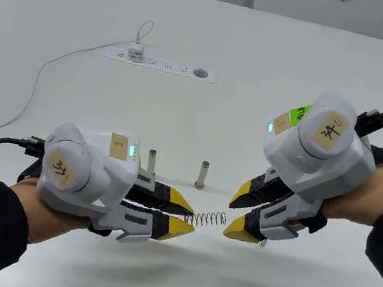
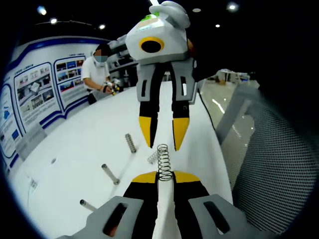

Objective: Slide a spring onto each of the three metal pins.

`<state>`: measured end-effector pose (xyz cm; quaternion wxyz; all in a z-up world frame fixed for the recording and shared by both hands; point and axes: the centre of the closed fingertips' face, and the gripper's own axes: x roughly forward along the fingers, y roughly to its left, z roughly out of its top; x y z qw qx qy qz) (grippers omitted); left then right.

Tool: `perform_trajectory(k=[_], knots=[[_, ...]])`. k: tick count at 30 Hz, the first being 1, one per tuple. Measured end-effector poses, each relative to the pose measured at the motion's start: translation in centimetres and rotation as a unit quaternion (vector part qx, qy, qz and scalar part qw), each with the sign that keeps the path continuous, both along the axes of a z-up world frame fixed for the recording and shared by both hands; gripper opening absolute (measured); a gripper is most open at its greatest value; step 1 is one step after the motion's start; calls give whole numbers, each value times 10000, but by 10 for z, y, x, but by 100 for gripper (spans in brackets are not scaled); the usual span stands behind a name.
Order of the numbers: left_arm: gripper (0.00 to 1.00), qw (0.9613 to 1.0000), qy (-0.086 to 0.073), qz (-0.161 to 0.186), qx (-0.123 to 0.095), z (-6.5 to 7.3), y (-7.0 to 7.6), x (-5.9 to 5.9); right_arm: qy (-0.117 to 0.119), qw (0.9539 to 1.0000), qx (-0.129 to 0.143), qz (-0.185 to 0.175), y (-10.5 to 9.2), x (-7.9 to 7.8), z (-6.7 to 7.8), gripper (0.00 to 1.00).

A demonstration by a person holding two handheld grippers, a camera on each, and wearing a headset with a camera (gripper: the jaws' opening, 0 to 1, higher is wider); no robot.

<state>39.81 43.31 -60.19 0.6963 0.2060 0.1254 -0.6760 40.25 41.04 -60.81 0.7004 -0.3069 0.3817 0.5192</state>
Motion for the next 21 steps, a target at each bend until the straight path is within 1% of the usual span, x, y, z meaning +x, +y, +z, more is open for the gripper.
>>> perform_trajectory(k=[3,9,12,17,21], knots=[[10,10000,-8,-14,-74,4,-2,-2,23,10000,-1,68,3,-2,-1,22],[10,9998,53,20,-211,9,-4,-2,35,9999,12,133,5,-3,-2,18],[10,9998,48,11,-194,8,-5,-3,14,9999,99,128,8,-2,2,15],[10,9998,67,25,-177,6,-5,-2,-67,9997,107,187,11,-4,12,14],[10,9998,51,50,-180,6,-5,-1,-53,9998,127,172,12,-3,16,13]])
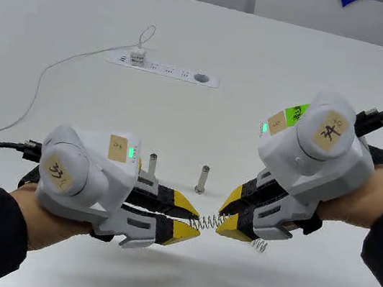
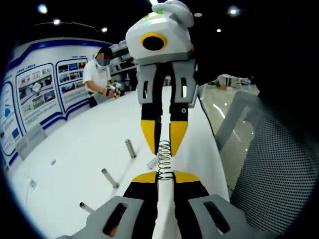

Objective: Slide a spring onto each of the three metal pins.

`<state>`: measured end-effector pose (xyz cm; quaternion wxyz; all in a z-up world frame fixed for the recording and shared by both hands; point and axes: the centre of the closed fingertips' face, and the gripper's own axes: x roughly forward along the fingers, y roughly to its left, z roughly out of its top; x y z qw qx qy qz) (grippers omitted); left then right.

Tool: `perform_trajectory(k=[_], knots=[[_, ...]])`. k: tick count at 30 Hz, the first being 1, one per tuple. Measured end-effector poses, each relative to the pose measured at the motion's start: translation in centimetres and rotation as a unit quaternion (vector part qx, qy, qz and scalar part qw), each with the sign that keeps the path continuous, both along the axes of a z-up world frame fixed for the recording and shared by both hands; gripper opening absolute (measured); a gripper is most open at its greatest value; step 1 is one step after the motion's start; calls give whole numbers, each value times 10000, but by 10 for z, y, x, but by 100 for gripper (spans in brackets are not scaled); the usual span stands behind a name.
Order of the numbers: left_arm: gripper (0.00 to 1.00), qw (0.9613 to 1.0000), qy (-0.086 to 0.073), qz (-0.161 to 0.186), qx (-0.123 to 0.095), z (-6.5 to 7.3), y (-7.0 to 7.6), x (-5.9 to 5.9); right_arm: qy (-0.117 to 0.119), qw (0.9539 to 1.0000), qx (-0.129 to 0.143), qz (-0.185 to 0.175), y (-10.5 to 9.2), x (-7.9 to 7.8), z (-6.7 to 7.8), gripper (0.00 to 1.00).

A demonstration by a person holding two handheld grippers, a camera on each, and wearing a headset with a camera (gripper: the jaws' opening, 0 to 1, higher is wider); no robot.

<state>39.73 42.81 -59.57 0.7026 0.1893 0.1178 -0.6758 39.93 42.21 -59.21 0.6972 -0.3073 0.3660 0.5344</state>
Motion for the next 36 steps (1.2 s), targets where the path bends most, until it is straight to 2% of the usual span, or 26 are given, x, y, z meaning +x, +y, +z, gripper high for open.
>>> perform_trajectory(k=[10,18,27,36], knots=[[10,10000,13,8,38,-2,0,0,-100,9999,53,101,13,-3,13,12],[10,10000,41,-19,-14,0,-4,-2,-241,9993,86,267,26,-5,24,12],[10,9999,100,42,-103,0,-3,0,-235,9995,-12,207,21,-3,20,16],[10,9996,120,50,-241,6,-6,0,-177,9998,14,118,18,-1,16,14]])
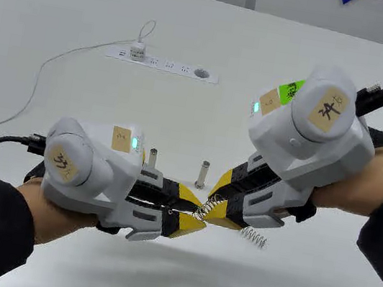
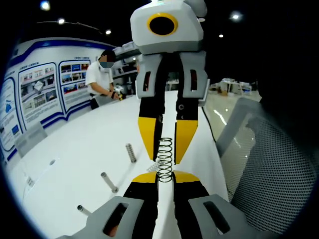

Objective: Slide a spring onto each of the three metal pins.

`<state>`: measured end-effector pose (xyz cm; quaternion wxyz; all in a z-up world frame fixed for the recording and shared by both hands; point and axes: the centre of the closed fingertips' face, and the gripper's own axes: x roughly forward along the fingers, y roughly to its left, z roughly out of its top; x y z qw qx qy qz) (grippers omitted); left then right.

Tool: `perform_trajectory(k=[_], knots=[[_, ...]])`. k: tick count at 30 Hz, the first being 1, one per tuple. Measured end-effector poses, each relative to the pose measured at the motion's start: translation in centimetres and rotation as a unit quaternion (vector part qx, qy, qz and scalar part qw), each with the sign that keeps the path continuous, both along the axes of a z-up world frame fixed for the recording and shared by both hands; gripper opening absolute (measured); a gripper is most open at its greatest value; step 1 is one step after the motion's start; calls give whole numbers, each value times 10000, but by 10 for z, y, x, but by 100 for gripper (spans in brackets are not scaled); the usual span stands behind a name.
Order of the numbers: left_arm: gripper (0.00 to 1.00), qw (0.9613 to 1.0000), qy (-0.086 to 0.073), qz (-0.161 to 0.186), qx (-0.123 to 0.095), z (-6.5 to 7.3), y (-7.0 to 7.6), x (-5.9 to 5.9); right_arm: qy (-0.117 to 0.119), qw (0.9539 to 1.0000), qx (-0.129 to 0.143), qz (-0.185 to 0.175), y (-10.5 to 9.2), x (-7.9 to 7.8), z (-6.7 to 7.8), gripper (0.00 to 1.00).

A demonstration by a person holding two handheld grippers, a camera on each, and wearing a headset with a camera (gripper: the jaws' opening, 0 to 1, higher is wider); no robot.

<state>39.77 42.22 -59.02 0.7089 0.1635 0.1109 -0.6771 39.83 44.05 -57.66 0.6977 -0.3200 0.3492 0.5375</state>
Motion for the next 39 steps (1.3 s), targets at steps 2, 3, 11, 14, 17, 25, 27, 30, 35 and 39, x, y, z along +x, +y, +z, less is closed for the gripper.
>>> perform_trajectory(k=[2,3,11,14,17,25,27,30,35,39], knots=[[10,10000,-26,-9,18,0,0,0,11,10000,22,-3,1,0,0,13],[10,10000,-20,-6,18,-1,0,0,23,10000,26,5,1,0,0,12],[12,10000,-6,99,4,1,1,3,31,10000,-73,1,-1,4,1,12],[17,9998,50,173,-9,2,4,5,32,9999,-116,-9,-3,7,2,12],[20,9996,104,252,-9,2,10,8,12,9999,-160,-12,-5,10,3,12],[32,9987,268,441,55,-2,25,10,-126,9995,-275,-54,-11,28,13,12],[37,9979,379,516,38,-2,30,10,-155,9994,-290,-78,-13,35,16,12],[40,9975,401,575,27,-2,36,10,-193,9992,-331,-125,-14,44,18,12],[45,9962,489,715,4,-4,47,9,-203,9987,-436,-172,-16,57,17,12],[50,9947,585,850,3,-8,57,7,-191,9978,-577,-270,-22,74,11,12]])
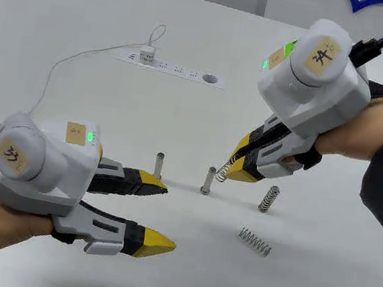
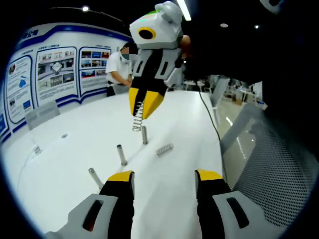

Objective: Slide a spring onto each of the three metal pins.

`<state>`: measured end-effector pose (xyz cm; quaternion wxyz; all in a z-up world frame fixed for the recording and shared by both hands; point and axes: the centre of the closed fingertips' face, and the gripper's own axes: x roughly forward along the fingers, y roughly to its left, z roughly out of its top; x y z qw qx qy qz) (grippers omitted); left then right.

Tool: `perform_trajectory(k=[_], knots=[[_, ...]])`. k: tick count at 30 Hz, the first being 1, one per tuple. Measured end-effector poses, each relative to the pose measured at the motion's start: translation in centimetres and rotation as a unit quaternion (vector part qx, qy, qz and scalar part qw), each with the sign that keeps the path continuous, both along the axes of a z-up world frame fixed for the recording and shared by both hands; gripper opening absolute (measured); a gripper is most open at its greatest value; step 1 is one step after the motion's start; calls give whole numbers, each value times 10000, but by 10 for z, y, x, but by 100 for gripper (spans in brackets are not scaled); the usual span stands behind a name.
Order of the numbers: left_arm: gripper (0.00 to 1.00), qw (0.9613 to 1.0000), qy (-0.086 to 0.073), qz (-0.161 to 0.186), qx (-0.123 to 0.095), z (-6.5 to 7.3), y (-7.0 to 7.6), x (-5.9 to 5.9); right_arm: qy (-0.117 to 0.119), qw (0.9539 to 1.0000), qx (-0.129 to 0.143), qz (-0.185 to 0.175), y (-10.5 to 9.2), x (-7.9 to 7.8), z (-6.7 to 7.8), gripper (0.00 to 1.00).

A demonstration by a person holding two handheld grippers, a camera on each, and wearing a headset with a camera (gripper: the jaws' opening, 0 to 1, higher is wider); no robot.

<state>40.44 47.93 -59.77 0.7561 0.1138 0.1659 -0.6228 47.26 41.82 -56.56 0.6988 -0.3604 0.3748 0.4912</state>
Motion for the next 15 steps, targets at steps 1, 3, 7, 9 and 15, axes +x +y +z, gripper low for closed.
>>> perform_trajectory(k=[1,3,7,9,15], knots=[[51,10000,21,34,1,-1,2,0,13,10000,-11,-23,-1,3,-1,12],[54,9999,70,123,13,-3,7,1,43,10000,-53,-58,-1,10,-3,12],[57,9996,83,273,49,-5,17,4,101,9998,-170,-83,-2,25,-11,12],[58,9994,88,335,41,-5,20,5,123,9996,-220,-81,-1,29,-14,12],[62,9985,135,524,-7,-5,27,8,265,9988,-379,-131,0,41,-28,12]])
